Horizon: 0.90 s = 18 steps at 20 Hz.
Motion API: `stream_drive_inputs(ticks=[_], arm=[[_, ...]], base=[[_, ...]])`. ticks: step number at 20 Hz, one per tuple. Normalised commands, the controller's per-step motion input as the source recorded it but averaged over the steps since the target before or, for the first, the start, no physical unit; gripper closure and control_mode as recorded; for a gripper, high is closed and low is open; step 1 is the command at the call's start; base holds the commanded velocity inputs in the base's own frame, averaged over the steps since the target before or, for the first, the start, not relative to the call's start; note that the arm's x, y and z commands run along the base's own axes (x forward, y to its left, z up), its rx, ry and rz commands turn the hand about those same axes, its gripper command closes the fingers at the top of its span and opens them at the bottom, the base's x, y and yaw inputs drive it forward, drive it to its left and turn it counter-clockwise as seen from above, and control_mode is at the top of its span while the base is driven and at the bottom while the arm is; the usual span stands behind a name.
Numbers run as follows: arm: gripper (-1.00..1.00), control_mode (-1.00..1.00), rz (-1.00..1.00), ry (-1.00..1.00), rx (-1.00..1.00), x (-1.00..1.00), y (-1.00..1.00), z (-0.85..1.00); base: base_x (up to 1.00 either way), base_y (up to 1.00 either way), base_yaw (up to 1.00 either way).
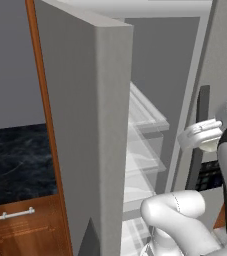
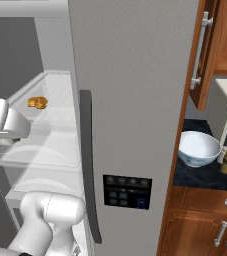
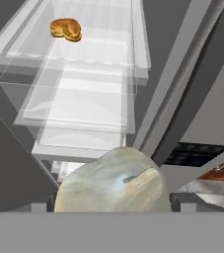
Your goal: Retrieve the bottle and the shaker from the cabinet and place them next to the mixing bowl on the counter. Then add garlic from the fridge to the mixing bowl.
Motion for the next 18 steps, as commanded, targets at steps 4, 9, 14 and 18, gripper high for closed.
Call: stream_drive_inputs(ticks=[4, 9, 14, 18], arm=[[1.0, -1.0, -0.12, 0.04, 0.0, 0.08, -0.34, -0.05], [1.0, -1.0, 0.0, 0.0, 0.0, 0.0, 0.0, 0.0], [1.0, -1.0, 0.0, 0.0, 0.0, 0.0, 0.0, 0.0], [1.0, 1.0, 0.0, 0.0, 0.0, 0.0, 0.0, 0.0]], base=[[0.0, 0.0, 0.0], [0.0, 0.0, 0.0], [0.0, 0.0, 0.0], [-0.28, -0.18, 0.0]])
